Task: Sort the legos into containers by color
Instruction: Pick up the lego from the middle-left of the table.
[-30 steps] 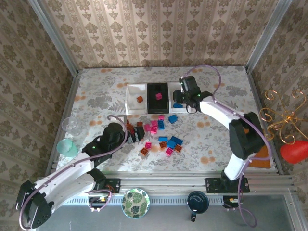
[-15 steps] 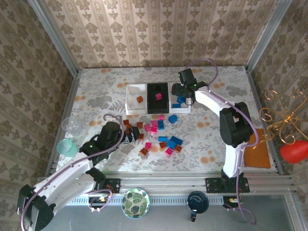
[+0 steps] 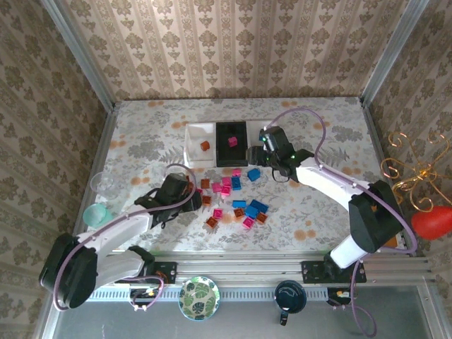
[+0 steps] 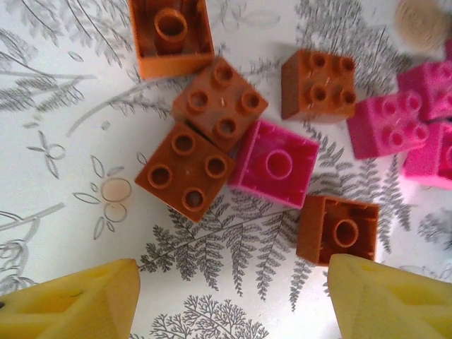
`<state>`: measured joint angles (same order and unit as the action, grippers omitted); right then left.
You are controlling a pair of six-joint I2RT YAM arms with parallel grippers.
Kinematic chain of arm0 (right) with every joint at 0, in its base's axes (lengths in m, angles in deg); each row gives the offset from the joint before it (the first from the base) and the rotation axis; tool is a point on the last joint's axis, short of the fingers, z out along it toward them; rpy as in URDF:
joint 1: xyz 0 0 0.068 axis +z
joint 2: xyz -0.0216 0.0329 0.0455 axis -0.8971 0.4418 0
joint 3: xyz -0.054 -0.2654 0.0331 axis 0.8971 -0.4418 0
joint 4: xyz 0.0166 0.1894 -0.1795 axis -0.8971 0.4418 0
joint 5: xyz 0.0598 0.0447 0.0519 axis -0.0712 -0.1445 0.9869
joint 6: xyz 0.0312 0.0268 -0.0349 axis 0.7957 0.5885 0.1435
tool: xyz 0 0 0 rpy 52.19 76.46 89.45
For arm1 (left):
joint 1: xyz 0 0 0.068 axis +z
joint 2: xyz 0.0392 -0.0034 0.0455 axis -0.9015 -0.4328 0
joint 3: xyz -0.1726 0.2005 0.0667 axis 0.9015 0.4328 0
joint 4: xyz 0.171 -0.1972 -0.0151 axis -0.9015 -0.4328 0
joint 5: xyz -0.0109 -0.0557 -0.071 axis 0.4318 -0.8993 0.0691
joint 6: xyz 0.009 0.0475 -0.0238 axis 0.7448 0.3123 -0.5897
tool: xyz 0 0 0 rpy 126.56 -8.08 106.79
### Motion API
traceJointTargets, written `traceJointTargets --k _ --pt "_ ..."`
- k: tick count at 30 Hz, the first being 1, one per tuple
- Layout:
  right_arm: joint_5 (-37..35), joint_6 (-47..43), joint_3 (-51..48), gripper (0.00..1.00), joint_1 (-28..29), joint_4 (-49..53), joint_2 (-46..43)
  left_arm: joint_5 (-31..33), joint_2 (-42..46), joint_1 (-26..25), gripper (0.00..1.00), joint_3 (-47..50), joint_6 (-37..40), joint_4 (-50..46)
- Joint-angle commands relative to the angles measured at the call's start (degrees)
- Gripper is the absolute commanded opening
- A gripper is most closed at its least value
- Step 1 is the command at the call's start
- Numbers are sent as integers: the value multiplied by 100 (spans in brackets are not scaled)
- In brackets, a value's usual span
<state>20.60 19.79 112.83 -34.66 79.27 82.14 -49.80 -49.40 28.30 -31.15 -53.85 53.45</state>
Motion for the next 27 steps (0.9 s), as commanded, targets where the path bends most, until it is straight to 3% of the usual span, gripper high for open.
traceJointTargets --k 1,12,21,27 --pt "-93 215 -265 64 -21 -255 -238 -166 -206 -241 72 -168 104 201" --pt "-195 233 -565 64 -30 -316 -301 302 -572 -1774 83 -401 37 -177" --pt "-264 242 -671 64 -82 -340 -366 989 -1267 -2332 71 -840 218 -814" --pt "-273 252 -694 64 -135 -341 -426 1042 -1633 -2475 61 -918 200 -760"
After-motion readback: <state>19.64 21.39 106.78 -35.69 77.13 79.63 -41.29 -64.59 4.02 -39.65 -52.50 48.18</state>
